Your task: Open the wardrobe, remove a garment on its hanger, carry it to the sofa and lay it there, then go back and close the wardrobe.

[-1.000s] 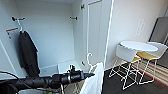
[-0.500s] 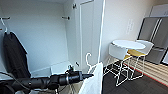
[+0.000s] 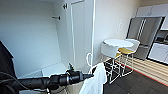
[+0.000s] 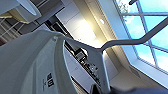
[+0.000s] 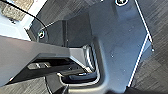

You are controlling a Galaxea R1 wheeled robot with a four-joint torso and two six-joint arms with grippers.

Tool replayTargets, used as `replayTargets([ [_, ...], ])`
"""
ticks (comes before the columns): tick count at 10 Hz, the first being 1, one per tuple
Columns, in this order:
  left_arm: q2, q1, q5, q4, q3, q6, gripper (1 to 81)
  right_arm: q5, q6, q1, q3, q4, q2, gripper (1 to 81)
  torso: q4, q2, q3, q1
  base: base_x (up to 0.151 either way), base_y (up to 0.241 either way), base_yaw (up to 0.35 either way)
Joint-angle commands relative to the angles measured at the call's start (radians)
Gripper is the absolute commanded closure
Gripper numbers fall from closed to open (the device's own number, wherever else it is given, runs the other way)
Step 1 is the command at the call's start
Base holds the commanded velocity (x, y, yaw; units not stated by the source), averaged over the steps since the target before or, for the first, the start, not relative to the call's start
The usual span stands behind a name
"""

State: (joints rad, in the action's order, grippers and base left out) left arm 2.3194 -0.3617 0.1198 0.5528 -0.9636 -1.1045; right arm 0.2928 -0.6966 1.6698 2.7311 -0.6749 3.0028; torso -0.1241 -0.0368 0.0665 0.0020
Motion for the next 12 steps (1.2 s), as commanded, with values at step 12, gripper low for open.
replayTargets([
  [12,-0.014,0.149,0.038,0.032,0.034,0.008,81.1,-0.04,0.002,-0.032,0.005,-0.003,0.012,1.0,0.0,0.0,0.0,0.0,0.0,0.0,-0.216],
])
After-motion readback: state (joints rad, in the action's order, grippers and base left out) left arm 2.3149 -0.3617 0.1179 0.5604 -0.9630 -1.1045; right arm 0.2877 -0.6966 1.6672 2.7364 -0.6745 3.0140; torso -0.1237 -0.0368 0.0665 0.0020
